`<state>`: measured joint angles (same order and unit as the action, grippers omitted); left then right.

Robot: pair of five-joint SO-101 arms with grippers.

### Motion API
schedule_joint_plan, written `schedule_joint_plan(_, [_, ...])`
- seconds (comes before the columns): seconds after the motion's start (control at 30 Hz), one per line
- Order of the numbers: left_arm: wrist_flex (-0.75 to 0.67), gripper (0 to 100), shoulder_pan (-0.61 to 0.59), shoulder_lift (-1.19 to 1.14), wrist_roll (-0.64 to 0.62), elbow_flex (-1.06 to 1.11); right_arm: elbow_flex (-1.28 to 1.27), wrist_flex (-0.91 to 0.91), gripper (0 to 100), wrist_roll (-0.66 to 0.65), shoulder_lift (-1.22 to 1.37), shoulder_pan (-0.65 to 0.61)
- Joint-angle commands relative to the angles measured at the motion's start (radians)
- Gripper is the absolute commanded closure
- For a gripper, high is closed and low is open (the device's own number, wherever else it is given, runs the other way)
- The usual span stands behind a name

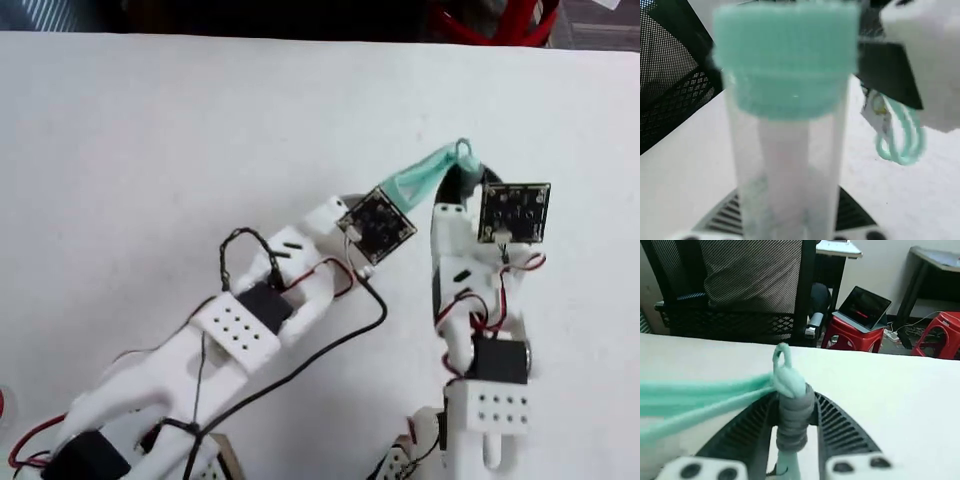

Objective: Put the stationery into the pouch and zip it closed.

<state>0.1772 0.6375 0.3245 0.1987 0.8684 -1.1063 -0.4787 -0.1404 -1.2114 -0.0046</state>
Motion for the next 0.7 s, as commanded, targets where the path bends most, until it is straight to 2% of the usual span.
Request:
schedule_joint_plan(0.0, [0.011,98,0.021,-0.177,0.003,-0.034,0.104,-0.191,97.9,-0.003,-0.130,-0.048])
schedule_joint_plan(0.07, [0.018,98,0.021,-0.216,0.003,-0.057,0.106,-0.248,97.9,-0.012,-0.180,-0.061])
schedule_joint_plan(0.17, [0.066,98,0.021,-0.211,0.003,-0.075,0.106,-0.346,97.9,-0.107,-0.248,-0.113])
schedule_joint_plan(0.33, [0.068,98,0.021,-0.200,0.003,-0.075,0.107,-0.475,97.9,-0.230,-0.381,-0.245])
schedule_joint_plan(0.5, [0.063,98,0.021,-0.202,0.003,-0.075,0.110,-0.518,97.9,-0.249,-0.503,-0.303])
schedule_joint_plan(0.67, [0.061,98,0.025,-0.214,0.003,-0.081,0.110,-0.521,97.9,-0.250,-0.561,-0.292])
